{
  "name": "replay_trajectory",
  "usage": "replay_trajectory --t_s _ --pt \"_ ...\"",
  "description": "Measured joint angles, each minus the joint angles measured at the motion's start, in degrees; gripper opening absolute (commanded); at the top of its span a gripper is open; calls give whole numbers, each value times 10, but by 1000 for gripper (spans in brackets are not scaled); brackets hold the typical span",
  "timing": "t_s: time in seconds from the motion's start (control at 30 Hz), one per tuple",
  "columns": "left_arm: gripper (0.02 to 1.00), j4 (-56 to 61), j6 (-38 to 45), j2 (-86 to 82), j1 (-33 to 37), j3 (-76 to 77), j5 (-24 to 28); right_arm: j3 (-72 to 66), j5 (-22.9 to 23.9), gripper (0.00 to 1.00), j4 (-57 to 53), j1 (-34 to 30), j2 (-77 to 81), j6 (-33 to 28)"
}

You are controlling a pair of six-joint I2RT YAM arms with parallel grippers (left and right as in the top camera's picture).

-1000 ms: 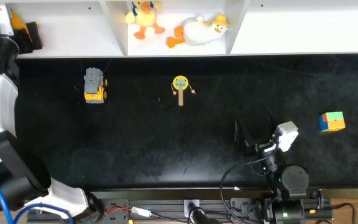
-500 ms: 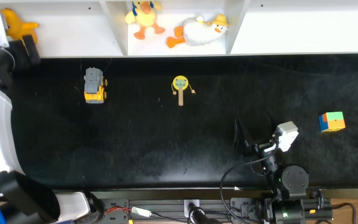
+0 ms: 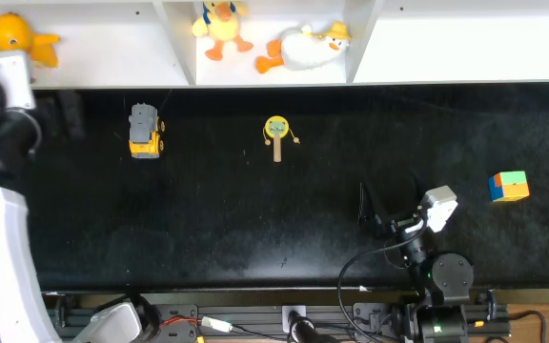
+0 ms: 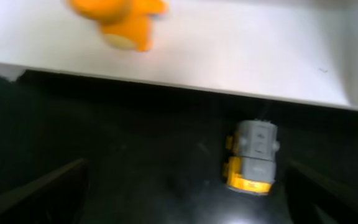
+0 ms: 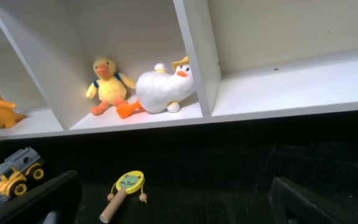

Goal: Store Toys

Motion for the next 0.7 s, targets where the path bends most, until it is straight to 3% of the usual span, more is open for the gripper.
replay_trajectory --t_s 0.3,0.7 --pt "998 114 -7 8 -136 -142 -48 0 0 996 0 0 0 0" --pt "998 172 -36 72 -159 -223 -71 0 0 996 0 0 0 0"
